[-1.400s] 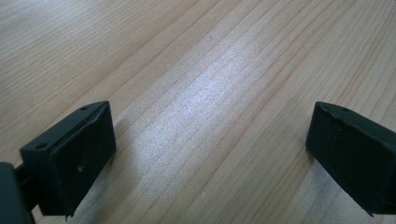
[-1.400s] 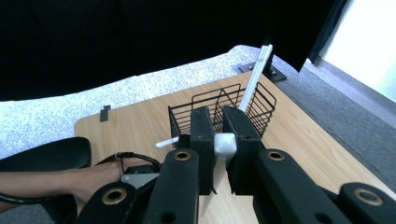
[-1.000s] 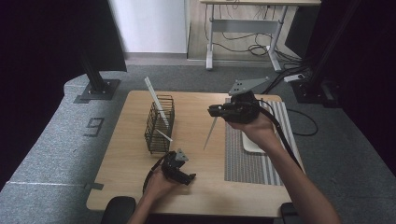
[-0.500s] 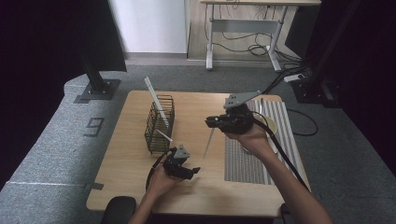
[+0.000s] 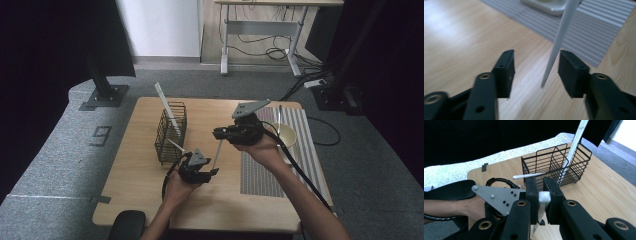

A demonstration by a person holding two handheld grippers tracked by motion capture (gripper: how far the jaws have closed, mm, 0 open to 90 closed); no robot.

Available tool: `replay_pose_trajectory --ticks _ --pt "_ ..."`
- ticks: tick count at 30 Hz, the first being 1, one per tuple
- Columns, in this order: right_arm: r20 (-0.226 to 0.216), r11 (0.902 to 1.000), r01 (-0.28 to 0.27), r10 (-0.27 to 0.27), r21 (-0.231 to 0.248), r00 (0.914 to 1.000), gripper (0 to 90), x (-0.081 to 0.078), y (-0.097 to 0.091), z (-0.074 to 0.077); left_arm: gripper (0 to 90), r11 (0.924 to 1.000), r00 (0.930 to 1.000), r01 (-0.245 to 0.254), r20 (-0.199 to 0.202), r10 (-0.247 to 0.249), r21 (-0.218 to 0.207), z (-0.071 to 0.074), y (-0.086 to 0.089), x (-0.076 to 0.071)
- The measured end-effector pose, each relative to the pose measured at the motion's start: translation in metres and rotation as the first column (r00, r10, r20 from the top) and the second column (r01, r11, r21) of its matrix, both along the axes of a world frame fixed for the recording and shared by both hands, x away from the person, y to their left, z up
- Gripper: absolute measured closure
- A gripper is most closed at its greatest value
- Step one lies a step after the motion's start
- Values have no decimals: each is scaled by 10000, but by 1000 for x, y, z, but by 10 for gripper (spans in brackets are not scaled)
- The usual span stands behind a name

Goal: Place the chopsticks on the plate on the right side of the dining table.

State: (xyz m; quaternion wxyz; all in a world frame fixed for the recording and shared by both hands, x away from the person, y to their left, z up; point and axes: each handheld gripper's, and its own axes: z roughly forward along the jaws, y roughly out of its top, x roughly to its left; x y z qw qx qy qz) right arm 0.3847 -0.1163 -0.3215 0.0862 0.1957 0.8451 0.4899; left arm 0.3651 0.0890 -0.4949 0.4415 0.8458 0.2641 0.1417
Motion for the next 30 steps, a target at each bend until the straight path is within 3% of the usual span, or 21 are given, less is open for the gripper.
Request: replay_pose_trajectory --ticks 2,15,22,24,30 --pt "-59 10000 -13 13 -10 10000 819 0 2 -1 593 9998 9999 115 48 -115 -151 2 -1 -1" --pt "-150 9999 -141 140 -46 9998 819 1 11 -1 831 9989 9990 430 125 -428 -201 9 -2 -5" --pt "-85 9998 -14 12 -205 10000 806 1 10 -2 854 9979 9979 615 207 -619 209 11 -3 -7" --pt "158 9990 183 -176 -418 9997 760 0 10 -1 854 9975 9975 654 244 -660 252 11 -3 -7" --pt "790 9883 1145 -1068 -1004 9911 499 2 8 -3 857 9968 9971 746 132 -750 296 11 -1 -6"
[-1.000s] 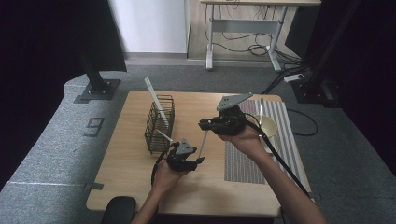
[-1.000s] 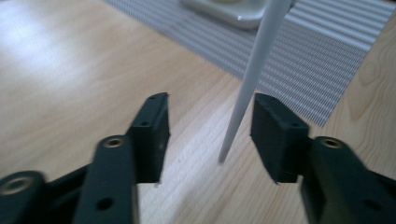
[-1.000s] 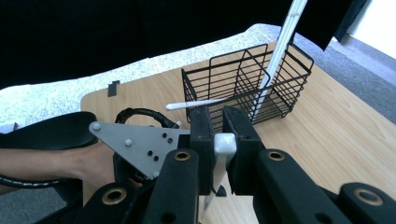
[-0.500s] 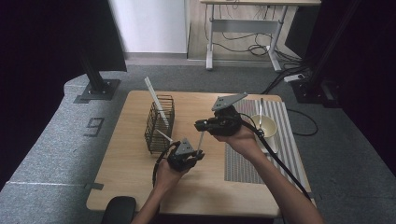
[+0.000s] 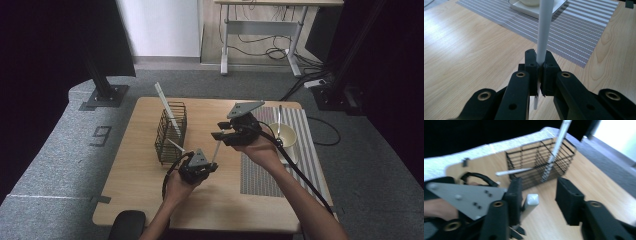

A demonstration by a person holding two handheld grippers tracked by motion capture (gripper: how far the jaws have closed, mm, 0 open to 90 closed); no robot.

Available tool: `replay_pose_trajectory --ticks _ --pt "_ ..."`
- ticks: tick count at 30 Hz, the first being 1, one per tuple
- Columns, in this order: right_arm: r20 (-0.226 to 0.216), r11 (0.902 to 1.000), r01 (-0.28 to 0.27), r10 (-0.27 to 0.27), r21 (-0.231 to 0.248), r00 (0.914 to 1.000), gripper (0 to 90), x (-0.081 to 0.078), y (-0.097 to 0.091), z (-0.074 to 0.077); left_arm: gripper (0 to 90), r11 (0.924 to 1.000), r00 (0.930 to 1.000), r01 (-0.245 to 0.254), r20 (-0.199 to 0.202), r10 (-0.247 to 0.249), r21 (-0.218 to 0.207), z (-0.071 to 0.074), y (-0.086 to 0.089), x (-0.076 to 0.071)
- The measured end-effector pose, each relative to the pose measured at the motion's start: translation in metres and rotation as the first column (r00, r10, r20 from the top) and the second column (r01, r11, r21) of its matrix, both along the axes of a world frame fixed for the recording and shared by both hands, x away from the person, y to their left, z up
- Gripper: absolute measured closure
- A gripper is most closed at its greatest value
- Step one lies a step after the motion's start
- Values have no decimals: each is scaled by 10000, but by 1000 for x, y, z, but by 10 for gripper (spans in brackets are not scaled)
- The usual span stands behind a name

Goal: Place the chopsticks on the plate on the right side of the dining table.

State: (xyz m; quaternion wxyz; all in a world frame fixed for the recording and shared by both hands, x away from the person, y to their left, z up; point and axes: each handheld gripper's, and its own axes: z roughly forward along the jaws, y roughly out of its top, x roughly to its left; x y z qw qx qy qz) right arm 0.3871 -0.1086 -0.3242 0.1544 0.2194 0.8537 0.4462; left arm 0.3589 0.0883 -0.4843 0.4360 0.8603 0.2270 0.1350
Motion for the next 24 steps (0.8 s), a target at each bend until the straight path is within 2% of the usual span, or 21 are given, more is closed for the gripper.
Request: replay_pose_trajectory --ticks 2,5,9,14,15,16,18,20,24 --pt "482 9974 489 -463 -534 9978 459 1 -2 -2 856 10000 10000 23 -19 -23 -9 0 1 0" --pt "690 9940 791 -739 -756 9949 450 2 -6 -4 857 9999 9999 128 -4 -128 -63 -1 4 0" --pt "731 9893 1190 -1129 -845 9909 429 7 -17 -9 856 9994 9995 310 -22 -310 -165 0 8 1" --pt "439 9804 1770 -1737 -862 9838 423 17 -35 -20 856 9988 9992 269 -290 -281 -402 1 11 3" --pt "249 9773 1955 -1941 -819 9807 423 22 -45 -25 856 9986 9988 275 -388 -293 -452 1 12 4" --pt "249 9773 1955 -1941 -819 9807 423 22 -45 -25 856 9984 9987 298 -408 -318 -487 1 12 4" --pt "50 9731 2179 -2181 -750 9759 421 26 -56 -33 857 9980 9985 419 -337 -435 -471 1 13 4" --pt "6 9723 2211 -2217 -757 9751 421 27 -58 -35 856 9977 9982 509 -309 -523 -456 1 13 4" --pt "-163 9657 2489 -2507 -742 9679 422 29 -70 -45 856 9970 9971 730 -218 -736 -258 3 12 3"
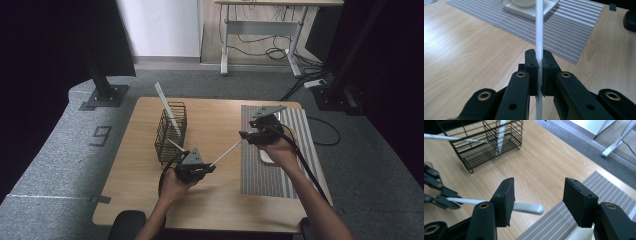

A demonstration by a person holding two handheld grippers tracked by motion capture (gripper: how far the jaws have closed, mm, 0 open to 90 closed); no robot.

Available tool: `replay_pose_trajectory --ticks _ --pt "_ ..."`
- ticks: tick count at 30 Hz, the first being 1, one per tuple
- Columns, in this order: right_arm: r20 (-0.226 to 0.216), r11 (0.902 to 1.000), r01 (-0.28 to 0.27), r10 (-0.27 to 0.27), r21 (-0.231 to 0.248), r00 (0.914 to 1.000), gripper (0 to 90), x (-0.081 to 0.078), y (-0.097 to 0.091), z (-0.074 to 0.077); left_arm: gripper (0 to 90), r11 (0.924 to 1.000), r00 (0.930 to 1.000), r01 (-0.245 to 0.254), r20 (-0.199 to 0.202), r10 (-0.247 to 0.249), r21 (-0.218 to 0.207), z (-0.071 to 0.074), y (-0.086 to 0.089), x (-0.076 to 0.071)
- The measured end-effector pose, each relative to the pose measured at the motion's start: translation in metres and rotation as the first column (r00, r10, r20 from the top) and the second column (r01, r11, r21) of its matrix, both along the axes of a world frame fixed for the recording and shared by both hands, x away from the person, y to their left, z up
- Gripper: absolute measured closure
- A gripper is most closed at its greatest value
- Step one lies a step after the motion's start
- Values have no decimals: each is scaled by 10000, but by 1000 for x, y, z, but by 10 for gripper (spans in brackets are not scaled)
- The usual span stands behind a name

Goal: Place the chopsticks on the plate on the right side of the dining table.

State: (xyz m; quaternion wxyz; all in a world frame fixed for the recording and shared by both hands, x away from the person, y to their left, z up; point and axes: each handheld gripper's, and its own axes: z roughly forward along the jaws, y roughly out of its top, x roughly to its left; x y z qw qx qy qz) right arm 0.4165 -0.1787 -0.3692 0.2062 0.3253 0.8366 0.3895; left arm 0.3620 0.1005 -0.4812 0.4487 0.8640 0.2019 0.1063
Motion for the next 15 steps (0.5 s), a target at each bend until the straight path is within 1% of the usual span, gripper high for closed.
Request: replay_pose_trajectory --ticks 3,5,7,9,10,12,13,15 --pt "-126 9999 114 -114 27 9999 423 0 -7 -7 855 9999 9999 102 42 -102 90 0 -1 0" --pt "-135 9998 184 -185 -66 9997 425 -2 -10 -11 855 9996 9997 238 54 -239 177 1 -2 0" --pt "-129 9996 209 -211 -199 9997 427 -4 -12 -14 855 9986 9992 387 97 -391 351 2 -3 1" --pt "-153 9989 245 -252 -391 9996 427 -7 -15 -19 855 9959 9978 621 170 -633 661 5 -4 2" --pt "-155 9988 241 -248 -428 9996 426 -8 -16 -20 855 9929 9965 779 229 -802 894 7 -6 3" --pt "-146 9994 243 -247 -263 9996 390 -12 -19 -22 855 9876 9932 1107 239 -1141 1112 10 -7 6" --pt "-142 9996 260 -262 -90 9996 345 -17 -24 -23 856 9842 9915 1242 217 -1280 1263 12 -9 7" --pt "-140 9998 213 -214 -48 9997 333 -19 -26 -22 856 9789 9888 1442 162 -1481 1451 16 -12 10"
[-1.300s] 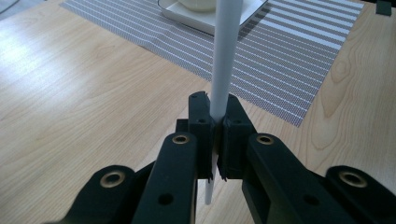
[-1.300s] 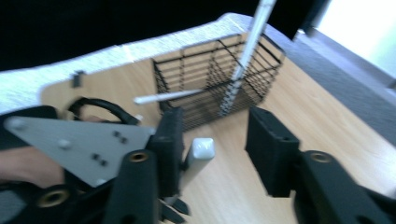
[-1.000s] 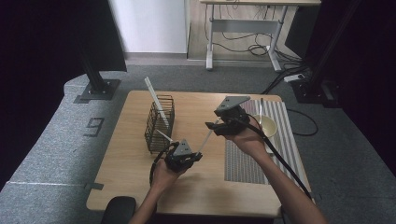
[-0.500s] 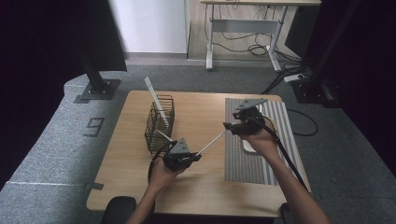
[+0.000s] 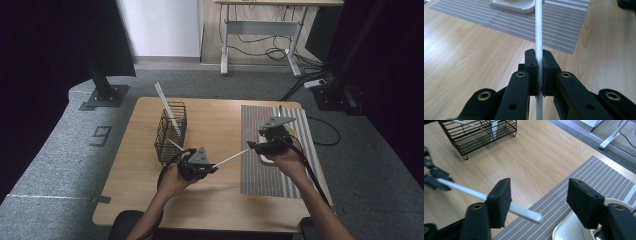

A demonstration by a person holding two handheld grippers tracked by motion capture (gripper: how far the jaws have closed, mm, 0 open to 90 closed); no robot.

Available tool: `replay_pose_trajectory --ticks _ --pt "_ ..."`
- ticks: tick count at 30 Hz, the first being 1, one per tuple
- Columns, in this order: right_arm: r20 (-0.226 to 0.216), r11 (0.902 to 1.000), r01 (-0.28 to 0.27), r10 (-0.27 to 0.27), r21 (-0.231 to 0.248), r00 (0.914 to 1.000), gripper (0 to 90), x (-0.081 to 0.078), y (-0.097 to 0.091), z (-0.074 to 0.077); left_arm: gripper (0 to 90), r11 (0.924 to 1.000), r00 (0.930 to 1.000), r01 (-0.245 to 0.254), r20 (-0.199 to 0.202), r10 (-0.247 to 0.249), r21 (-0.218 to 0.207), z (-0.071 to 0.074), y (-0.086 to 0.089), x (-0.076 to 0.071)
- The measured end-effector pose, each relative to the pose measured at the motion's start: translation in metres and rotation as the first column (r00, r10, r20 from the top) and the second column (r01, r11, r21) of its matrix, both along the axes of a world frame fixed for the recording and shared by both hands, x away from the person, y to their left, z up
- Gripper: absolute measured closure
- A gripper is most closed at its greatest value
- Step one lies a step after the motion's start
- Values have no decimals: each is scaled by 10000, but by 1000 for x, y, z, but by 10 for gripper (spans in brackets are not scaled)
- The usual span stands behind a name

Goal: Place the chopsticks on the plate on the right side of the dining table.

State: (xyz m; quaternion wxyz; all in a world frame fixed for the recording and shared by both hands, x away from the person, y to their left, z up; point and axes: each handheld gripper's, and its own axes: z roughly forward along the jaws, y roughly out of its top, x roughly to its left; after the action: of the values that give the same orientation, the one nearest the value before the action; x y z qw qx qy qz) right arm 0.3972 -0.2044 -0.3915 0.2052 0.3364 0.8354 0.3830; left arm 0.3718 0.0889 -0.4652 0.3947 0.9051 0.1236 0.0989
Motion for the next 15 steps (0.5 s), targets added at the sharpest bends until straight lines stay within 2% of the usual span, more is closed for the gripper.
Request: replay_pose_trajectory --ticks 3,6,10,15 --pt "33 9998 -113 112 157 9999 297 -9 -7 1 856 9983 9993 369 32 -371 458 6 -6 3" --pt "59 9995 -308 307 123 9995 264 -18 -15 0 856 9915 9968 787 64 -798 1032 11 -14 4" --pt "-176 9981 -588 591 155 9981 214 -30 -28 -7 856 9798 9925 1188 96 -1219 1608 15 -23 5" --pt "-494 9971 -762 761 -7 9959 168 -37 -35 -17 856 9584 9858 1561 225 -1662 2388 17 -30 7"
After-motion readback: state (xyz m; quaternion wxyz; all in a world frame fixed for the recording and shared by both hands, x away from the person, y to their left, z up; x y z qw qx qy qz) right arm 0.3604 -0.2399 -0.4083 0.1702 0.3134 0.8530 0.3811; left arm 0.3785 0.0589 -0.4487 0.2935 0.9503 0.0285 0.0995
